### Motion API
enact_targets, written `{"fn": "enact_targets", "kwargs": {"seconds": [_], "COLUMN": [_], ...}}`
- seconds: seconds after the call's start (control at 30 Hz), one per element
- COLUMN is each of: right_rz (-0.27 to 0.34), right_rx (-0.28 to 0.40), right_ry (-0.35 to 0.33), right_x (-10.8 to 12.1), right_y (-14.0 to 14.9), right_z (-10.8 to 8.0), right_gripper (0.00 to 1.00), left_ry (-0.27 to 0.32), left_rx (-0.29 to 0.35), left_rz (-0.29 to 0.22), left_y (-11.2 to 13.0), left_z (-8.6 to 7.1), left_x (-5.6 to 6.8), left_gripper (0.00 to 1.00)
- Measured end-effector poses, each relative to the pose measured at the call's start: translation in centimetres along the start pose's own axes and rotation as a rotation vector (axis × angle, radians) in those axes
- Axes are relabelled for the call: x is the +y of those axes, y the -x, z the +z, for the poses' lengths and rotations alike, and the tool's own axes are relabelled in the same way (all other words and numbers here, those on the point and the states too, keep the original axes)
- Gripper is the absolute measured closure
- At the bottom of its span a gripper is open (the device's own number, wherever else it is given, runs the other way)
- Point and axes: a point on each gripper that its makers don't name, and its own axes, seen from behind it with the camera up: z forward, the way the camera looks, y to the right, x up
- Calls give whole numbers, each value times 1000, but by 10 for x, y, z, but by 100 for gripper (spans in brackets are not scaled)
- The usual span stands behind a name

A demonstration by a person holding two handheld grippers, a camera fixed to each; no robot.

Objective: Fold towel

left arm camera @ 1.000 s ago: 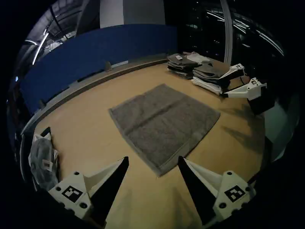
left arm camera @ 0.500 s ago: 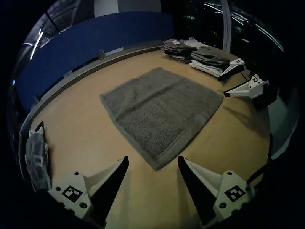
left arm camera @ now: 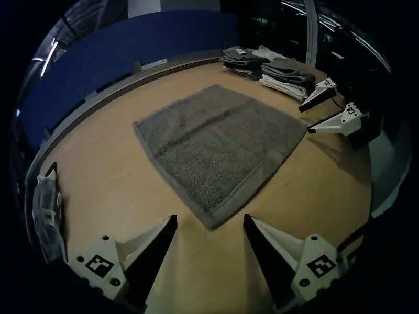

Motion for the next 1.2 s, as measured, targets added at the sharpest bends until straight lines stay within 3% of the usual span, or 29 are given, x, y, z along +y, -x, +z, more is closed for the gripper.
{"fn": "enact_targets", "kwargs": {"seconds": [0.1, 0.17, 0.37, 0.63, 0.97, 1.2], "right_rz": [5, 12, 14, 11, 29, 47], "right_rx": [-19, -26, -50, -62, -85, -105], "right_ry": [-5, -9, -22, -49, -54, -44], "right_x": [-1, -1, -3, -9, -12, -6], "right_y": [5, 7, 12, 13, 12, 11], "right_z": [2, 2, 3, 2, 1, 1], "right_gripper": [19, 20, 35, 56, 69, 83], "left_ry": [4, 5, 30, 47, 57, 53], "left_rx": [-10, -10, -26, -38, -49, -59], "left_rz": [7, 4, -18, -12, 5, 11], "left_y": [2, 1, 2, 1, 2, 3], "left_z": [0, 1, 3, 4, 3, 4], "left_x": [2, 2, 8, 13, 16, 15], "left_gripper": [12, 15, 30, 42, 52, 76]}}
